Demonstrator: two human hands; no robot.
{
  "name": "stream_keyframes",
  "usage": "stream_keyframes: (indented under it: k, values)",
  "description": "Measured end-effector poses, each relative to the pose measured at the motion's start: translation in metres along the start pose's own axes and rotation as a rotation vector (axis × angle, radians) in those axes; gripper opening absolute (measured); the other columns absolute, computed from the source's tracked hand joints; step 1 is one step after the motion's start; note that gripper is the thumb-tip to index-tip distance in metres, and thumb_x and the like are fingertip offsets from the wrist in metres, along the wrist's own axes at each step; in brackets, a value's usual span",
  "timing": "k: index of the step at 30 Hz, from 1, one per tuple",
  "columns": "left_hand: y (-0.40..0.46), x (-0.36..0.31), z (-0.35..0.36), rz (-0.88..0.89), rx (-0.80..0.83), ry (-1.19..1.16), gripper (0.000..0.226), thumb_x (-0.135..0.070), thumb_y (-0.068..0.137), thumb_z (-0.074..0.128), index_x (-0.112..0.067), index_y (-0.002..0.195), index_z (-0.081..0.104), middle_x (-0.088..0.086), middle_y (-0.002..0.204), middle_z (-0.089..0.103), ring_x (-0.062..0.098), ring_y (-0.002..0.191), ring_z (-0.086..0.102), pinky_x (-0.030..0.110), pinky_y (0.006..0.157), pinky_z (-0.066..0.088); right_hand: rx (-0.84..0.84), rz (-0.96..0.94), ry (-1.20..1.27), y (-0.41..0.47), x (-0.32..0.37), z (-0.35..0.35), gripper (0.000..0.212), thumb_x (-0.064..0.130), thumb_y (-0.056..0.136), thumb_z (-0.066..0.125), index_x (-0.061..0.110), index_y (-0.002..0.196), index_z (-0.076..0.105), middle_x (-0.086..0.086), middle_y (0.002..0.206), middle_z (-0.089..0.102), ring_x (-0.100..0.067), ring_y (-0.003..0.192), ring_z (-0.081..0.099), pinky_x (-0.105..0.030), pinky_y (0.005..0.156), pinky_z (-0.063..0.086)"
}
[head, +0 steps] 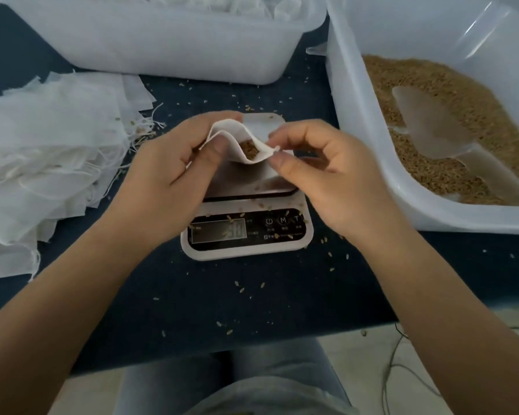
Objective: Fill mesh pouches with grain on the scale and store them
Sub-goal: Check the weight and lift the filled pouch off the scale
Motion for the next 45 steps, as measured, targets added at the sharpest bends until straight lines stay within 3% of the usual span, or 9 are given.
stream_keyframes:
  k: [5,10,18,21,27,32,36,40,45]
  values:
    - [-0.004,0.007,0.006,-0.021,0.064,-0.005,0.028,-0.037,0.095,0.036,-0.058,0.113,0.043,-0.051,0.101,0.05,-0.025,0.097,0.047,-0.006,0.077,0.032,-0.005,0.047,0.052,0.001,-0.014,0.001,0.017,0.016,0.092,0.058,0.033,0.088,0.058,0.018,0.083,0.059,0.004,0.078,0.055,-0.017,0.073,0.049]
    - [-0.003,0.01,0.004,-0.019,0.085,-0.02,0.03,-0.037,0.093,0.036,-0.057,0.108,0.052,-0.043,0.098,0.056,-0.018,0.094,0.052,-0.001,0.08,0.035,0.002,0.092,0.115,0.004,-0.017,0.0,0.015,0.011,0.094,0.055,0.026,0.089,0.056,0.015,0.074,0.054,0.002,0.065,0.049,-0.014,0.063,0.043]
    - [-0.004,0.007,0.006,-0.005,0.139,-0.144,0.03,-0.032,0.093,0.043,-0.037,0.114,0.064,-0.025,0.111,0.063,0.002,0.107,0.058,0.023,0.09,0.045,-0.005,0.142,0.187,0.002,-0.022,-0.001,0.012,0.007,0.093,0.054,0.018,0.091,0.058,0.009,0.072,0.057,0.004,0.065,0.053,-0.011,0.065,0.043]
    - [-0.003,0.004,0.008,0.012,0.21,-0.24,0.032,-0.026,0.091,0.042,-0.028,0.113,0.065,-0.013,0.119,0.063,0.012,0.113,0.058,0.025,0.09,0.044,-0.013,0.149,0.169,0.001,-0.022,0.0,0.013,0.009,0.093,0.055,0.021,0.09,0.059,0.011,0.072,0.057,0.004,0.065,0.053,-0.012,0.065,0.044]
    - [-0.004,0.005,0.003,-0.086,0.218,-0.324,0.034,-0.029,0.085,0.042,-0.028,0.107,0.068,-0.008,0.117,0.066,0.009,0.113,0.057,0.022,0.095,0.042,-0.027,0.161,0.176,0.0,-0.02,0.001,0.014,0.01,0.093,0.056,0.022,0.089,0.06,0.006,0.075,0.058,-0.001,0.069,0.054,-0.013,0.065,0.045]
    - [-0.003,0.001,-0.006,-0.06,0.07,-0.019,0.021,-0.038,0.091,0.044,-0.037,0.09,0.065,-0.01,0.083,0.063,0.02,0.069,0.054,0.016,0.059,0.04,-0.029,0.167,0.214,-0.001,-0.019,0.002,0.015,0.006,0.094,0.053,0.019,0.088,0.059,0.007,0.076,0.059,0.001,0.071,0.057,-0.01,0.064,0.044]
    - [-0.004,-0.003,-0.011,-0.058,0.002,-0.048,0.022,-0.029,0.091,0.051,-0.049,0.094,0.058,-0.032,0.073,0.06,-0.004,0.057,0.051,0.004,0.052,0.034,-0.036,0.187,0.274,-0.004,-0.019,0.002,0.014,0.025,0.093,0.049,0.022,0.087,0.061,0.013,0.07,0.056,-0.002,0.07,0.056,-0.015,0.062,0.046]
    - [-0.008,-0.006,-0.015,-0.099,-0.006,-0.173,0.02,-0.023,0.089,0.052,-0.038,0.099,0.061,-0.025,0.087,0.068,-0.008,0.084,0.062,0.004,0.067,0.044,-0.076,0.212,0.356,-0.005,-0.017,0.003,0.025,0.035,0.091,0.043,0.024,0.083,0.063,0.01,0.07,0.054,-0.004,0.065,0.049,-0.013,0.058,0.043]
    - [-0.01,-0.005,-0.019,-0.117,-0.052,-0.157,0.016,-0.023,0.09,0.05,-0.032,0.094,0.063,-0.019,0.086,0.068,-0.01,0.074,0.059,0.002,0.06,0.039,-0.104,0.184,0.286,-0.006,-0.015,0.002,0.023,0.033,0.092,0.044,0.024,0.081,0.062,0.008,0.066,0.051,-0.003,0.056,0.042,-0.011,0.052,0.037]
Point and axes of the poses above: each hand's wrist, its own y-axis towards the middle knuckle, its own z-axis out of the palm, x = y × z, the point moved 5 cm from there along y, towards the middle knuckle
